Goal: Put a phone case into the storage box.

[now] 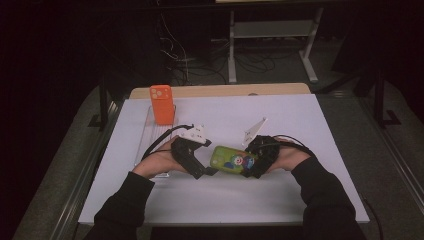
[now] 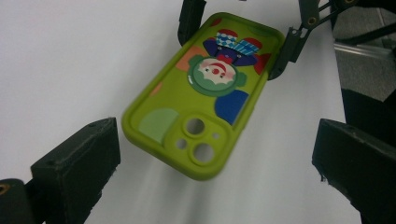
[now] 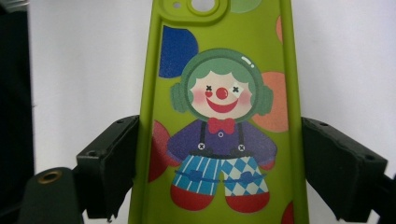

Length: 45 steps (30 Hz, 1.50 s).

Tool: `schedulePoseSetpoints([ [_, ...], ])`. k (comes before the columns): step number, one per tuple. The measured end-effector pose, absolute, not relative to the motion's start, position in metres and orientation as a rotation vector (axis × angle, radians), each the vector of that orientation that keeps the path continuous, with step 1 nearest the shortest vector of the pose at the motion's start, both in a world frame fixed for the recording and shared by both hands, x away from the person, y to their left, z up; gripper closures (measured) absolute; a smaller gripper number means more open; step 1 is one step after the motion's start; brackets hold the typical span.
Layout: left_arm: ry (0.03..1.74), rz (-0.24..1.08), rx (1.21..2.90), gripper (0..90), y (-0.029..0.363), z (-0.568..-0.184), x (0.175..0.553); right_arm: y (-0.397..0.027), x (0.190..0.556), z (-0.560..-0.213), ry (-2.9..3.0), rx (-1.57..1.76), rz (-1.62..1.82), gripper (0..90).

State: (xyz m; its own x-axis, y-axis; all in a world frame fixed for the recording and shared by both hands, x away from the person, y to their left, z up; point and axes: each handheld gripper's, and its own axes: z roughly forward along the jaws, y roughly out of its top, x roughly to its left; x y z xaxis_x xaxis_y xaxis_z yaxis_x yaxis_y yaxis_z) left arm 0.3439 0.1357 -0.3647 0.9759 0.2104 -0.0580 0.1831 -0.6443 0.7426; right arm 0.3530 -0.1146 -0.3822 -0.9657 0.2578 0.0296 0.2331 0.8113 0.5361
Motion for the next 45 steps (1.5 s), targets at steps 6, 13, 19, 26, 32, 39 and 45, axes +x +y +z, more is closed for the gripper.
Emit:
schedulePoseSetpoints([
  [6, 0.223, -0.005, 2.289, 0.5, 0.133, -0.367, 0.340, -0.110, 0.346, -0.381, 2.967, 0.311, 0.877, 15.1],
  [13, 0.168, -0.016, 2.313, 0.5, 0.127, -0.370, 0.337, -0.098, 0.335, -0.379, 3.015, 0.203, 0.853, 15.1],
  [19, 0.106, -0.058, 2.357, 0.5, 0.122, -0.376, 0.333, -0.089, 0.328, -0.377, 3.029, 0.129, 0.836, 15.1],
  [26, 0.056, -0.088, 2.402, 0.5, 0.113, -0.384, 0.327, -0.084, 0.325, -0.375, 3.035, 0.086, 0.837, 15.1],
  [32, 0.026, -0.099, 2.445, 0.6, 0.108, -0.390, 0.325, -0.082, 0.322, -0.373, 3.024, 0.062, 0.849, 15.1],
  [39, 0.043, -0.094, 2.459, 7.3, 0.106, -0.393, 0.324, -0.083, 0.322, -0.371, 3.026, 0.059, 0.861, 15.1],
  [45, 0.005, -0.093, 2.457, 12.6, 0.107, -0.391, 0.325, -0.083, 0.322, -0.371, 3.026, 0.062, 0.863, 15.1],
])
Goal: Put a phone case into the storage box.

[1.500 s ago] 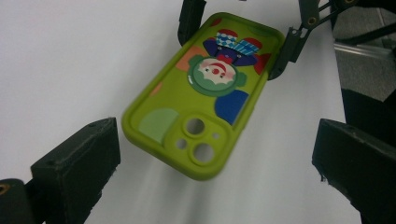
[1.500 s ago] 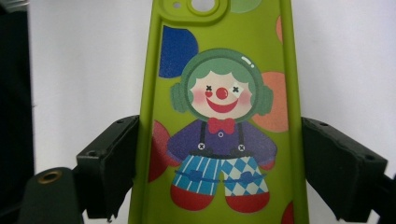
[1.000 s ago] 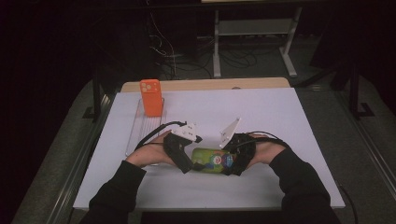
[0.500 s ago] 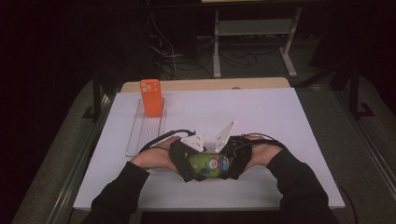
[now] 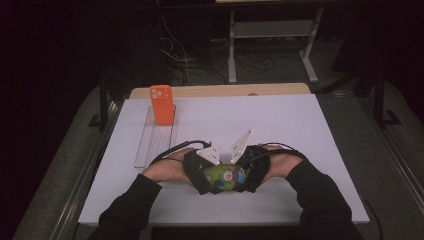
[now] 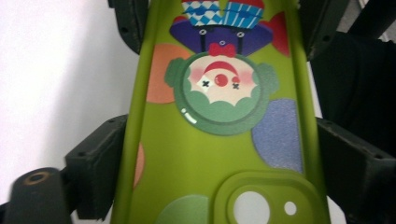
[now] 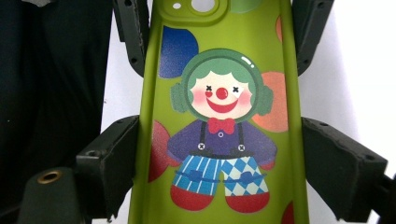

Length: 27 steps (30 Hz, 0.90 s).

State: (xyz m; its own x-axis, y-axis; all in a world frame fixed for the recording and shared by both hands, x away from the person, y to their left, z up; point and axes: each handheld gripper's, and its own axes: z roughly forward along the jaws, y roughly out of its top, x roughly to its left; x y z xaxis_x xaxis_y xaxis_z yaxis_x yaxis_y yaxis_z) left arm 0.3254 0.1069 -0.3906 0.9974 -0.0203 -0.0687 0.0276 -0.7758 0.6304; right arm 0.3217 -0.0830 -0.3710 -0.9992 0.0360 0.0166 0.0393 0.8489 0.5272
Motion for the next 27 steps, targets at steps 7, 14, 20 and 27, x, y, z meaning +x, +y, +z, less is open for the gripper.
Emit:
schedulePoseSetpoints([
  [7, 0.008, -0.111, 2.442, 14.1, 0.108, -0.389, 0.325, -0.085, 0.322, -0.369, -2.997, -0.058, -0.880, 15.0],
  [14, -0.003, -0.128, 2.455, 15.5, 0.109, -0.389, 0.326, -0.084, 0.324, -0.371, -2.967, -0.074, -0.879, 14.5],
  [20, 0.009, -0.112, 2.455, 15.6, 0.112, -0.388, 0.327, -0.085, 0.328, -0.374, -2.959, -0.138, -0.914, 4.8],
  [27, 0.119, -0.044, 2.435, 15.6, 0.117, -0.387, 0.330, -0.103, 0.334, -0.367, -2.935, -0.322, -1.070, 1.5],
])
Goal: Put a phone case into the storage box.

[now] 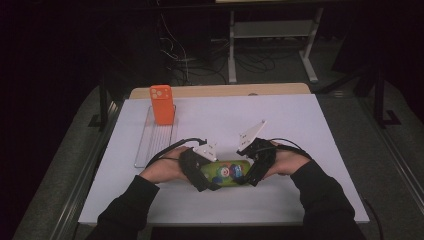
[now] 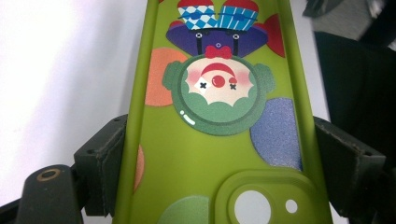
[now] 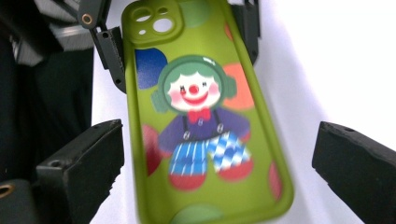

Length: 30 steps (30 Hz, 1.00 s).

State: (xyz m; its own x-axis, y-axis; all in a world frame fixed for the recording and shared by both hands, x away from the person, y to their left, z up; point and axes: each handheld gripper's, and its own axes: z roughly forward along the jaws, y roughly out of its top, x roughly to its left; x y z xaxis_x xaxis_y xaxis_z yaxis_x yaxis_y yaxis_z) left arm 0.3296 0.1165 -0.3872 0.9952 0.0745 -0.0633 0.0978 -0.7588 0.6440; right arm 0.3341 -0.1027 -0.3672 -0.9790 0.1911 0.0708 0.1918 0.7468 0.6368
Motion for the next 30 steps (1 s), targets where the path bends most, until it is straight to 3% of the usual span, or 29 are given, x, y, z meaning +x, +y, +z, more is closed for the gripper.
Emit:
schedulePoseSetpoints([
  [20, 0.639, 0.131, 2.364, 15.5, 0.126, -0.388, 0.339, -0.150, 0.328, -0.390, -2.798, -1.158, -1.205, 0.5],
  [30, 0.675, 0.146, 2.372, 15.5, 0.129, -0.386, 0.342, -0.137, 0.314, -0.412, -2.776, -1.312, -1.233, 0.4],
])
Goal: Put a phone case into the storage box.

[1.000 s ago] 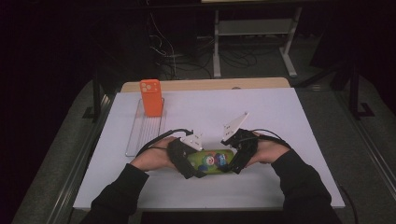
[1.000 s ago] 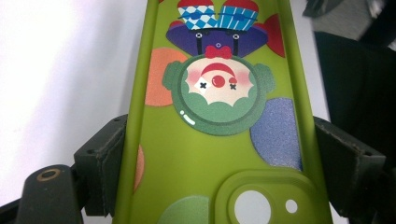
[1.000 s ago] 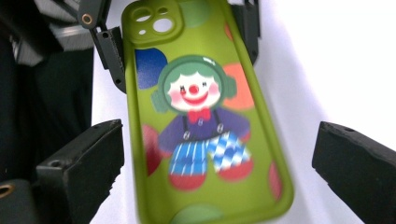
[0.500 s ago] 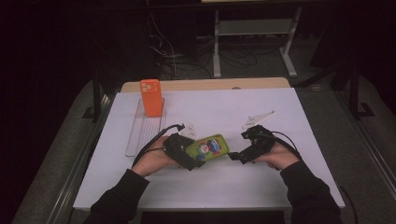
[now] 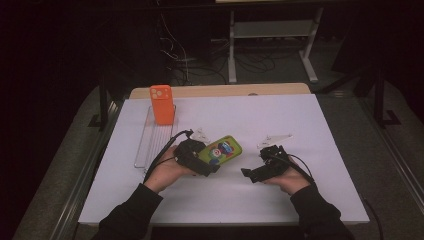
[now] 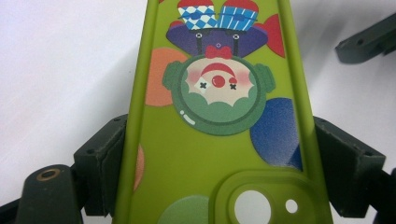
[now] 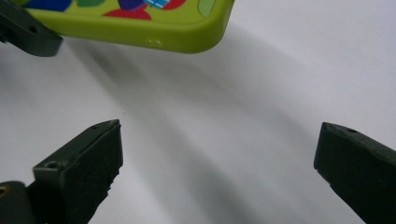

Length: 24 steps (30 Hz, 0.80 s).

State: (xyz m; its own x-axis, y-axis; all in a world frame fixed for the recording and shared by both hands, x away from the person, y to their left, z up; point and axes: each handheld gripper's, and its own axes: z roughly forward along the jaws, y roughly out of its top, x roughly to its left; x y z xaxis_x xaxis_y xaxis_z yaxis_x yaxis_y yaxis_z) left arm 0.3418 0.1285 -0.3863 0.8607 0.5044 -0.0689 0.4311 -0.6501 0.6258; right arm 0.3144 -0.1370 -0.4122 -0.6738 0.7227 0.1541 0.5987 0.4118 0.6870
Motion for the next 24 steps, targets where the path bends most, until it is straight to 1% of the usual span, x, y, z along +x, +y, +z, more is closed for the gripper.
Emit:
schedulePoseSetpoints([
  [7, 0.676, 0.137, 2.380, 15.4, 0.128, -0.387, 0.341, -0.131, 0.313, -0.415, 2.458, 1.114, 1.093, 0.4],
  [9, 0.703, 0.133, 2.346, 15.5, 0.126, -0.389, 0.340, -0.131, 0.313, -0.414, 2.456, 1.085, 1.082, 0.4],
  [12, 0.704, 0.132, 2.344, 15.5, 0.125, -0.389, 0.340, -0.132, 0.313, -0.414, 2.440, 1.025, 1.057, 0.4],
  [24, 0.671, 0.127, 2.399, 15.4, 0.128, -0.388, 0.342, -0.124, 0.305, -0.411, 2.392, 0.787, 0.900, 0.5],
])
